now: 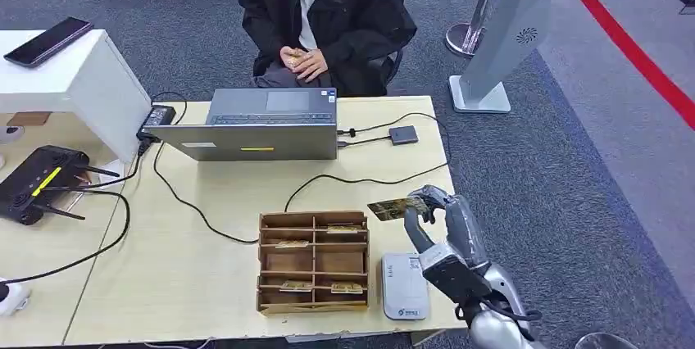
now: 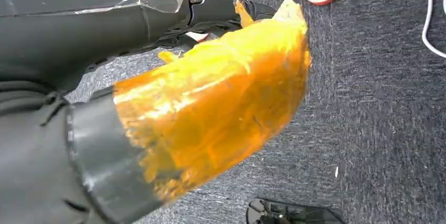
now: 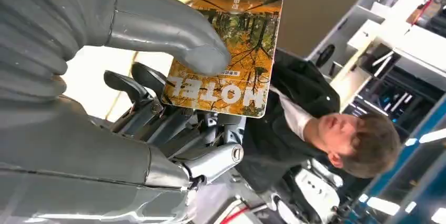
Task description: Pass the card to the sensor for recognition and then transmit it.
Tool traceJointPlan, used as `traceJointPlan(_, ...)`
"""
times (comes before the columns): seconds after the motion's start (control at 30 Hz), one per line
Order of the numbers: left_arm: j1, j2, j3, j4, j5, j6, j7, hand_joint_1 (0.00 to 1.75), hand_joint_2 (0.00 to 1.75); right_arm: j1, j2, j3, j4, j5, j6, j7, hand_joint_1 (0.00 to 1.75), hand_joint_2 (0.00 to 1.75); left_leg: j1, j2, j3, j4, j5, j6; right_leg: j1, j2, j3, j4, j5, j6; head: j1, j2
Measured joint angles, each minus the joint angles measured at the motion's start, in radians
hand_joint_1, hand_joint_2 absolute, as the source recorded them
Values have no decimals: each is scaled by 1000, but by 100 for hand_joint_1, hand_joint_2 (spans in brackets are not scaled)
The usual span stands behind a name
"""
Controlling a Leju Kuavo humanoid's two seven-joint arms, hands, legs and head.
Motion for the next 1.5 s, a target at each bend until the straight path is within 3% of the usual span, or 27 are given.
traceJointPlan(0.23, 1, 0, 4, 0, 2, 9, 0, 0, 0, 77, -13, -44, -7, -81, 46, -17, 175, 175, 0, 0, 0, 0, 0, 1, 0, 0, 0, 0, 0, 0, 0, 0)
traceJointPlan(0.73, 1, 0, 16, 0, 6, 14, 0, 0, 0, 152, -20, -70, -8, -124, 53, -19, 175, 175, 0, 0, 0, 0, -1, 1, 0, 0, 0, 0, 0, 0, 0, 0)
traceJointPlan(0.93, 2, 0, 18, 0, 7, 17, 0, 0, 0, 215, -24, -72, 5, -157, 40, 1, 175, 175, 0, 0, 0, 0, -1, 0, 0, 0, 0, 0, 0, 0, 0, 0)
traceJointPlan(1.5, 2, 0, 18, 0, 0, 17, 5, 0, 0, 232, -82, -29, 84, -198, 21, 96, 175, 175, 0, 0, 0, 0, -1, 0, 0, 0, 0, 0, 0, 0, 0, 0)
